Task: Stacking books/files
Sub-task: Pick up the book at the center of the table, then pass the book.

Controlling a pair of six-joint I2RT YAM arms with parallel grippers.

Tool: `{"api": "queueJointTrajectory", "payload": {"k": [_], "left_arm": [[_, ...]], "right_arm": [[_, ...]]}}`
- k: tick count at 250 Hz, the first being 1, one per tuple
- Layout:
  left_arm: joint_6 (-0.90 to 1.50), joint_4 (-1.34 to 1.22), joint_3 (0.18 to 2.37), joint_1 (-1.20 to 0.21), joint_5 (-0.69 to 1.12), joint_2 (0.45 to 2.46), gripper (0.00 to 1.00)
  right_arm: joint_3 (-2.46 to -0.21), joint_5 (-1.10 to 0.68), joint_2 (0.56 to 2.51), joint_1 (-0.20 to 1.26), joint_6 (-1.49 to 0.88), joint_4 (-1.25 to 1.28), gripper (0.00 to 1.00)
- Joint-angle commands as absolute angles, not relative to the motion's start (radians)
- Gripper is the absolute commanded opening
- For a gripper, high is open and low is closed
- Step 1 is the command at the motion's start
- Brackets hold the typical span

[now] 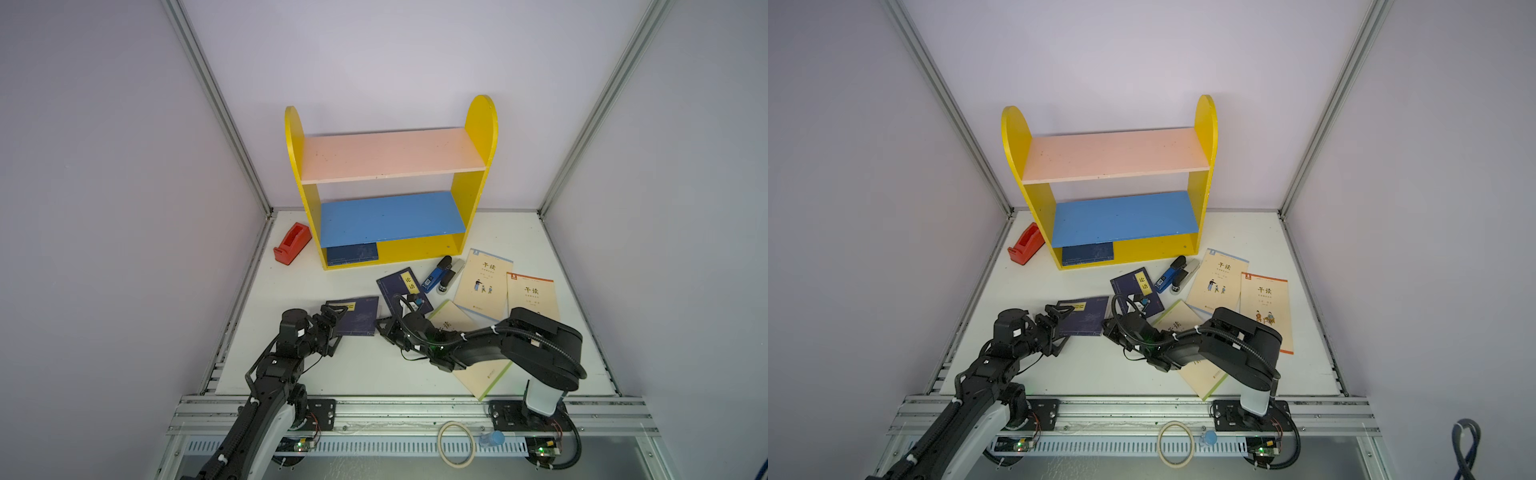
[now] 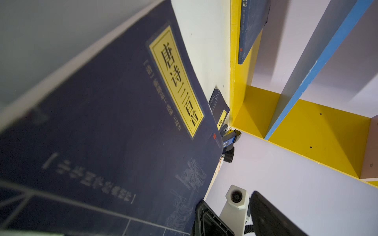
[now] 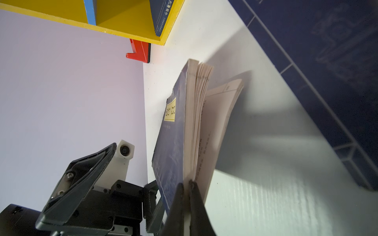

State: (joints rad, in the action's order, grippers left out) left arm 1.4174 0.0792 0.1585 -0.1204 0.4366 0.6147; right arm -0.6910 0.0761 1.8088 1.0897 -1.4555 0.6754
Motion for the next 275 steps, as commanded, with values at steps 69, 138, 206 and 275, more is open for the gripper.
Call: {"api": "queueJointTrajectory", "payload": {"k": [69,138,206,275], "left_arm": [[1.443,0.019,0.129,-0.118,0.389,0.488,0.35],[1.495,0.186,0.129,-0.112,0.345,0.227,0.09],[1.525,0.289,0.161,-0.091,0.343,0.060,0.01],[1.557,0.198,0.198,-0.089,0.344,0.067,0.00]], "right_arm": [[-0.672,0.058,1.813,1.108,-1.484,0.773,0.00],[-0.634,0.079,1.767,1.117,-1.479,0.808,0.15],[-0.572,0.127,1.639,1.145,-1.473,0.808,0.41],[-0.538,0.263,1.535,1.260,-1.428,0.861,0.60]]}}
